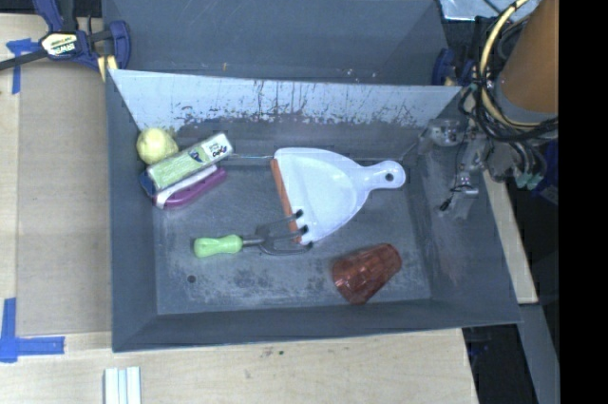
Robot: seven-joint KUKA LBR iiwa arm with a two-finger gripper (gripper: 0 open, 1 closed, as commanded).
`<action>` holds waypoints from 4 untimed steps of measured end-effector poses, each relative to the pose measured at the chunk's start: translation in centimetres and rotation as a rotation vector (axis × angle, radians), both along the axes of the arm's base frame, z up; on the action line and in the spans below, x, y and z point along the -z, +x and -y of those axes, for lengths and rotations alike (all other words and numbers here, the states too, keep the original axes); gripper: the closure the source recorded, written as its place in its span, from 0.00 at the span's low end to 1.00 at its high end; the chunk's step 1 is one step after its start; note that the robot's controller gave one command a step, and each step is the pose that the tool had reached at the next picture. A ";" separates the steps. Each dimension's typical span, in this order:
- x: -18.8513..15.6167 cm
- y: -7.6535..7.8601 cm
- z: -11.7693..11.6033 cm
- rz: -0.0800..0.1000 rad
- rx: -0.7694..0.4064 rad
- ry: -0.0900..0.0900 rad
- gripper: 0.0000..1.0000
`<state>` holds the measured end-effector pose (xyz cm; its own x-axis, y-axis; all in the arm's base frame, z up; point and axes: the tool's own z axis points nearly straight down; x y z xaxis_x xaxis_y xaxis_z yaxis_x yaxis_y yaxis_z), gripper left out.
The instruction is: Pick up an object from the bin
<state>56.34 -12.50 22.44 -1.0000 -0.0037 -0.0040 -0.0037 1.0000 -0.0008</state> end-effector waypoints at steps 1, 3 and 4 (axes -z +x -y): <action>0.0 0.0 0.0 0.000 0.000 0.000 1.00; 7.6 1.1 -5.8 -0.002 0.002 0.002 1.00; 9.0 0.1 -5.3 0.013 -0.053 -0.006 1.00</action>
Offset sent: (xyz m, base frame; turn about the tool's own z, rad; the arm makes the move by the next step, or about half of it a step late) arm 0.0000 0.0000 0.0000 0.0000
